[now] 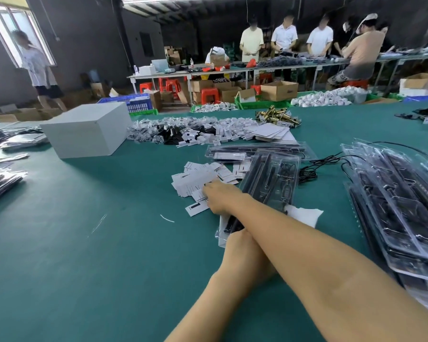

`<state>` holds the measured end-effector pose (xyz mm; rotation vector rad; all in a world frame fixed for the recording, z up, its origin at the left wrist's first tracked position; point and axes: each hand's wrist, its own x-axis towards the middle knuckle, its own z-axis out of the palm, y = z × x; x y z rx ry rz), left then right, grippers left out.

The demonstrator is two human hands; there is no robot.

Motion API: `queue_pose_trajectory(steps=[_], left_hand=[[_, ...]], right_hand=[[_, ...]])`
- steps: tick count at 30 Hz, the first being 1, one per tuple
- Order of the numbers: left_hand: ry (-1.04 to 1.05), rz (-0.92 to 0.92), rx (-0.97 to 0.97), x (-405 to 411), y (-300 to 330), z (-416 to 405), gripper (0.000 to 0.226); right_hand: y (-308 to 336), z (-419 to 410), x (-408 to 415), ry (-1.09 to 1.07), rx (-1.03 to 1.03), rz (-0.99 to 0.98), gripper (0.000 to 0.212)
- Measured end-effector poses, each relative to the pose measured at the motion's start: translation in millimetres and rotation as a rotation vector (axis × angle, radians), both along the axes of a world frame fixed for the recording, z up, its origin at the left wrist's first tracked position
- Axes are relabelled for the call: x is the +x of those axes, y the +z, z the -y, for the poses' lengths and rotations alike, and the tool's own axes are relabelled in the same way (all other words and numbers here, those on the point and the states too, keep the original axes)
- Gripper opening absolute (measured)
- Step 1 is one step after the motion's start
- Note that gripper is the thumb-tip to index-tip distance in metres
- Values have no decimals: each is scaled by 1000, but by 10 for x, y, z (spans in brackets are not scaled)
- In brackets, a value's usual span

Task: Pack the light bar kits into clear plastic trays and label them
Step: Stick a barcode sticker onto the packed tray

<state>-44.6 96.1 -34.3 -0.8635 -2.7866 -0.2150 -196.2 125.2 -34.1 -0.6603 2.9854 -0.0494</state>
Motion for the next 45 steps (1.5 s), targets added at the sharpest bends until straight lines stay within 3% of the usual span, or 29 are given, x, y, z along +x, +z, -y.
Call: queue_pose_trajectory(steps=[3,7,10,13,16,19,22,25,28,32,36,41,45], left_hand=[[109,129,36,-74,-176,11,29],[-6,128,15,-51,-139,-43,32],[-51,27,-116,-105,-169,-62,44],[-18,21,-133,-107,-188,-66,34],[-78,-32,-108,-38,-64,-47,7],[-57,-31,-42,-45,-146,-73,30],[-45,-76,-11,-43,-139,-96,31],[-25,-61,-60,-87,-203,-86,33],[-46,-91,-19,-9,-70,-64,11],[-45,-158,36,-4,-133,-85,33],[-56,-179,96,5,-124,-72,32],[-83,-205,191,1,-92,-84,35],[-86,-228,192,-40,-176,-93,24]], right_hand=[[-84,3,-16,20,33,59,50],[-58,-16,16,36,-4,-69,18],[-35,-2,51,67,33,-155,12],[23,3,109,95,29,-191,16],[58,-7,168,93,31,-220,23],[69,-1,227,101,74,-294,31],[84,2,245,111,44,-383,30],[95,0,242,67,-131,-408,32],[136,-43,257,-11,-348,-390,23],[163,-135,262,-155,-561,-346,6],[180,-141,309,-217,-767,-221,16],[342,-255,466,-404,-1077,-307,32],[443,-589,694,-619,-1347,-309,23]])
